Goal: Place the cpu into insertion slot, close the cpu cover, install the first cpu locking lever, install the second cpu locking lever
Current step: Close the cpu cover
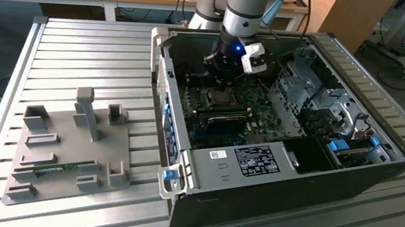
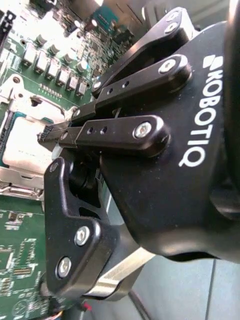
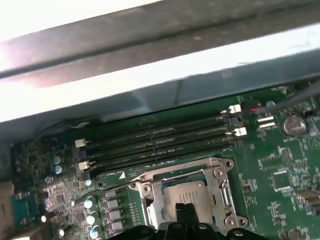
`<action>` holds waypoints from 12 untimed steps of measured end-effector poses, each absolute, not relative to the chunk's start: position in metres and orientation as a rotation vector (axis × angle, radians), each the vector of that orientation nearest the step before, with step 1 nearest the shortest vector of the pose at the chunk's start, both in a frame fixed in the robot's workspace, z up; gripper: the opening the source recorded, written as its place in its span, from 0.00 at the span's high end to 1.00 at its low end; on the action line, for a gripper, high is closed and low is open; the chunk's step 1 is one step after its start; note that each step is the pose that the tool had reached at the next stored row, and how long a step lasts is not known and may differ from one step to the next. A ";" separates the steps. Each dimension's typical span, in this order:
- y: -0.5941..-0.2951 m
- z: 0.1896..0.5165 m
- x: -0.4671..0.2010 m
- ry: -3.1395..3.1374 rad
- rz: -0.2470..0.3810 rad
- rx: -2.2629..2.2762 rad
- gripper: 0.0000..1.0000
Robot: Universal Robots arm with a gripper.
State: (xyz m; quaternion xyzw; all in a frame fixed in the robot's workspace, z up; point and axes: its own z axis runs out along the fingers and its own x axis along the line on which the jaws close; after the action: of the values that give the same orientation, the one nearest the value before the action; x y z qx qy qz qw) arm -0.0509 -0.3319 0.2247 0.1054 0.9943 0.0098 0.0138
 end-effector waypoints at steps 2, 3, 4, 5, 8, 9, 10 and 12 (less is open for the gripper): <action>-0.332 0.225 -0.051 3.102 0.034 0.282 0.90; -0.332 0.225 -0.051 3.104 0.036 0.259 0.90; -0.332 0.225 -0.051 3.106 0.038 0.235 0.90; -0.332 0.225 -0.051 3.108 0.039 0.211 0.90; -0.332 0.224 -0.051 3.113 0.043 0.134 0.90; -0.332 0.224 -0.051 3.114 0.044 0.109 0.90; -0.332 0.224 -0.051 3.115 0.045 0.083 0.90; -0.332 0.224 -0.051 3.116 0.046 0.031 0.90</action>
State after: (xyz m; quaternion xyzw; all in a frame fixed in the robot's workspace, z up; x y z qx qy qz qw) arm -0.0509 -0.3319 0.2241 0.0100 0.9998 0.0146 0.0123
